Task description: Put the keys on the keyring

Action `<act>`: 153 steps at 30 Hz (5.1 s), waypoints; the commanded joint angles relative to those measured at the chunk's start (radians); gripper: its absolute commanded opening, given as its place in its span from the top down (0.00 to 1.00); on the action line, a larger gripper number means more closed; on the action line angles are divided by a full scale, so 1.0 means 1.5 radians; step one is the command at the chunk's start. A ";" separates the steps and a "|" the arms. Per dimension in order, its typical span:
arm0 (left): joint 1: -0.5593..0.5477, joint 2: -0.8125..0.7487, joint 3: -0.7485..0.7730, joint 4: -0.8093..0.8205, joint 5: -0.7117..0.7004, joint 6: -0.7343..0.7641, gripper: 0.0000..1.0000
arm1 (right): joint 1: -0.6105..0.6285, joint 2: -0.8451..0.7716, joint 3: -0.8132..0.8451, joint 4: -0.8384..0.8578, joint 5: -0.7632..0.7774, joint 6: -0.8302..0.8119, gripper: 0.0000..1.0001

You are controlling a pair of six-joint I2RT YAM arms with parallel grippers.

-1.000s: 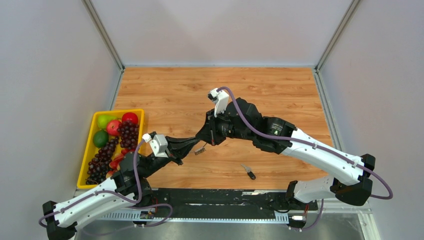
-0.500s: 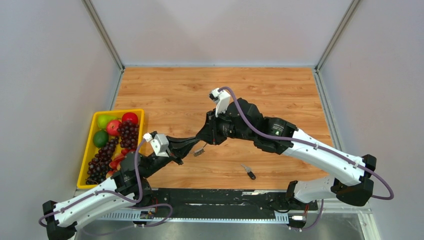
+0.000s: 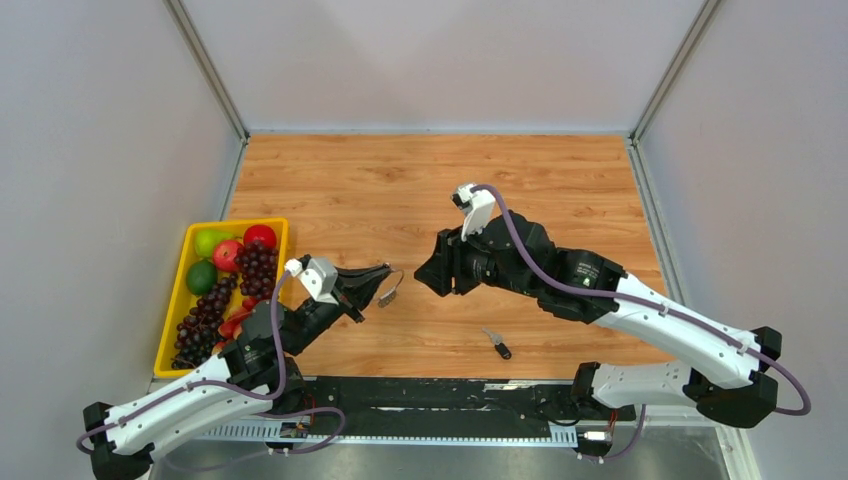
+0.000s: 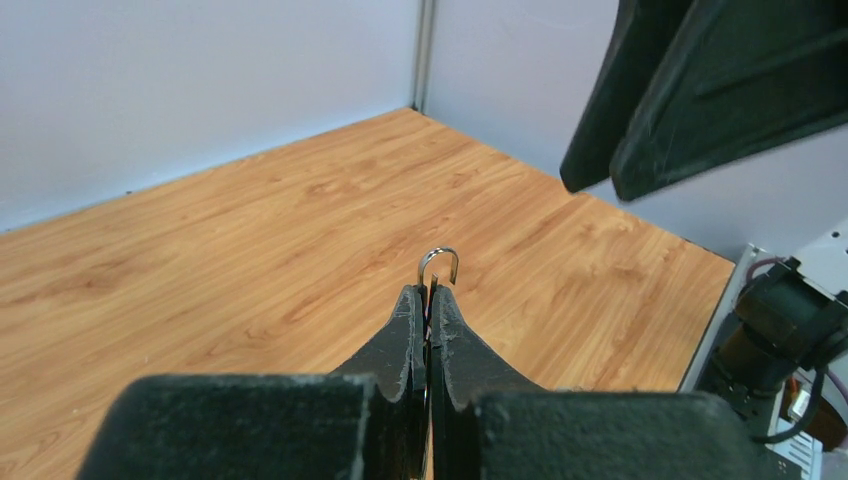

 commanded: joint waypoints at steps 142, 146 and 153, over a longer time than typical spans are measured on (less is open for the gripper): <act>-0.002 -0.023 0.029 -0.016 -0.027 -0.051 1.00 | 0.020 0.049 -0.406 0.003 0.255 0.144 0.64; -0.002 -0.018 0.029 -0.014 -0.026 -0.050 1.00 | 0.007 0.068 -0.410 0.004 0.247 0.144 0.62; -0.002 -0.017 0.026 -0.012 -0.027 -0.050 1.00 | -0.005 0.109 -0.406 0.015 0.239 0.132 0.61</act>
